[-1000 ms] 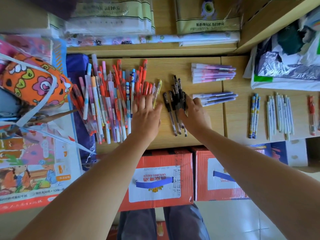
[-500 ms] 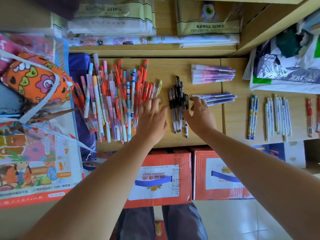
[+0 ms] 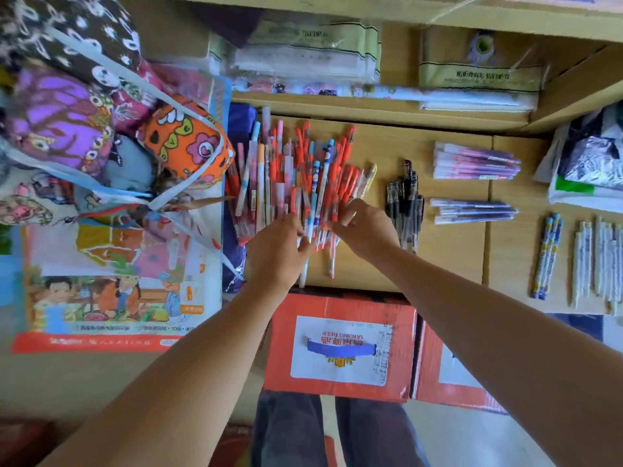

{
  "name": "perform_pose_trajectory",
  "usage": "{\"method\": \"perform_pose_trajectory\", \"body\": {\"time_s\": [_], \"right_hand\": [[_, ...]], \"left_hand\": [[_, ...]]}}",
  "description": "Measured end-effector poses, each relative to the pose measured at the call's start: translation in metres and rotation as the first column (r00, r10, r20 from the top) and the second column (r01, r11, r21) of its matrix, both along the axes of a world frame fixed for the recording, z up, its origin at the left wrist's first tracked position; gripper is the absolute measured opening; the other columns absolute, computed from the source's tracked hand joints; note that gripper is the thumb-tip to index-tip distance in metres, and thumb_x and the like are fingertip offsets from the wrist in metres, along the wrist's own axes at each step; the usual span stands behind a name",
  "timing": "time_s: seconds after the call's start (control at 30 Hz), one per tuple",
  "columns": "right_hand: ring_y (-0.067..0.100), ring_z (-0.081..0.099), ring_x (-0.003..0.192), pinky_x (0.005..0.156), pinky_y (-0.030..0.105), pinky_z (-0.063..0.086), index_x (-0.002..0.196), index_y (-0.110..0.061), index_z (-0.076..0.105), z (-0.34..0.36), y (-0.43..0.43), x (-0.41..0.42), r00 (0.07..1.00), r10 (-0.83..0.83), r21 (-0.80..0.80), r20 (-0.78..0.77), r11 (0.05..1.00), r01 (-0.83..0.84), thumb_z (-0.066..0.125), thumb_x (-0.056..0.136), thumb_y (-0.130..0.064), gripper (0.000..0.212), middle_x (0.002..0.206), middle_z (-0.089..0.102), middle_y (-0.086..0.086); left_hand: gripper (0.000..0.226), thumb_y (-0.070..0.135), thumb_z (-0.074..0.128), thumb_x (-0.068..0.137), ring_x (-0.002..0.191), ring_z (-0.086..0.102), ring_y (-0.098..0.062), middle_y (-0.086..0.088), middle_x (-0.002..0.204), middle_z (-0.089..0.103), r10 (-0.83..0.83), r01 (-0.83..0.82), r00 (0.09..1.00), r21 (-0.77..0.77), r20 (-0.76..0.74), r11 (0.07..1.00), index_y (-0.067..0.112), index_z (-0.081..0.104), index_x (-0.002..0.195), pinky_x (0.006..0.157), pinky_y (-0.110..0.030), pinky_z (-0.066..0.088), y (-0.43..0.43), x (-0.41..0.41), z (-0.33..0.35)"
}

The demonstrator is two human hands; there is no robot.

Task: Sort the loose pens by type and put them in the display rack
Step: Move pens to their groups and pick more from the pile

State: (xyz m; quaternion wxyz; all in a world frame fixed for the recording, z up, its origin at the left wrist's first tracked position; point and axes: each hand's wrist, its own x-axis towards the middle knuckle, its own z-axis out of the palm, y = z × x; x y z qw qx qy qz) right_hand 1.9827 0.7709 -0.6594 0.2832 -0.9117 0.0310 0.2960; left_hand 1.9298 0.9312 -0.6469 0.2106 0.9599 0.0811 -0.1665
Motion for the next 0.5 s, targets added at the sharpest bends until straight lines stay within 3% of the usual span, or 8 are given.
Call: {"method": "perform_pose_trajectory", "body": {"time_s": [0.17,0.23,0.37,0.5], "right_hand": [[0.019,0.064,0.073,0.060,0.029,0.053,0.078,-0.017,0.063,-0.006,-0.004,0.000,0.998,0.050,-0.061,-0.036,0.997,-0.052,0.061,0.084,-0.054,0.038,0.080,0.067,-0.001],[0.023,0.065,0.070,0.059,0.031,0.053,0.080,-0.011,0.066,-0.005,-0.006,0.003,0.998,0.046,-0.095,-0.042,0.994,-0.049,0.056,0.087,-0.054,0.045,0.078,0.069,0.005],[0.018,0.060,0.054,0.052,0.028,0.051,0.067,-0.013,0.064,-0.002,-0.001,0.008,0.998,0.042,-0.114,-0.051,0.992,-0.048,0.058,0.082,-0.063,0.052,0.062,0.064,0.004],[0.026,0.067,0.066,0.059,0.038,0.058,0.074,-0.005,0.067,-0.004,0.001,0.012,0.995,0.061,-0.108,-0.084,0.992,-0.070,0.063,0.082,-0.056,0.052,0.071,0.069,0.011]], "left_hand": [[0.018,0.034,0.059,0.091,0.086,0.065,-0.017,0.004,0.094,0.068,0.056,-0.055,0.998,-0.044,0.015,0.997,0.018,0.059,0.099,0.066,-0.030,0.047,0.002,0.007,-0.008],[0.017,0.034,0.058,0.091,0.085,0.064,-0.017,0.004,0.093,0.068,0.080,-0.080,0.997,-0.043,0.020,0.996,0.019,0.060,0.098,0.064,-0.028,0.044,0.001,0.013,-0.009],[0.017,0.034,0.061,0.090,0.083,0.062,-0.014,0.006,0.090,0.066,0.083,-0.082,0.997,-0.048,0.007,0.995,0.020,0.061,0.099,0.064,-0.027,0.043,-0.001,0.022,-0.008],[0.016,0.034,0.060,0.090,0.082,0.062,-0.014,0.007,0.090,0.065,0.066,-0.067,0.998,-0.030,-0.013,0.997,0.022,0.061,0.100,0.062,-0.027,0.042,0.000,0.027,-0.008]]}}
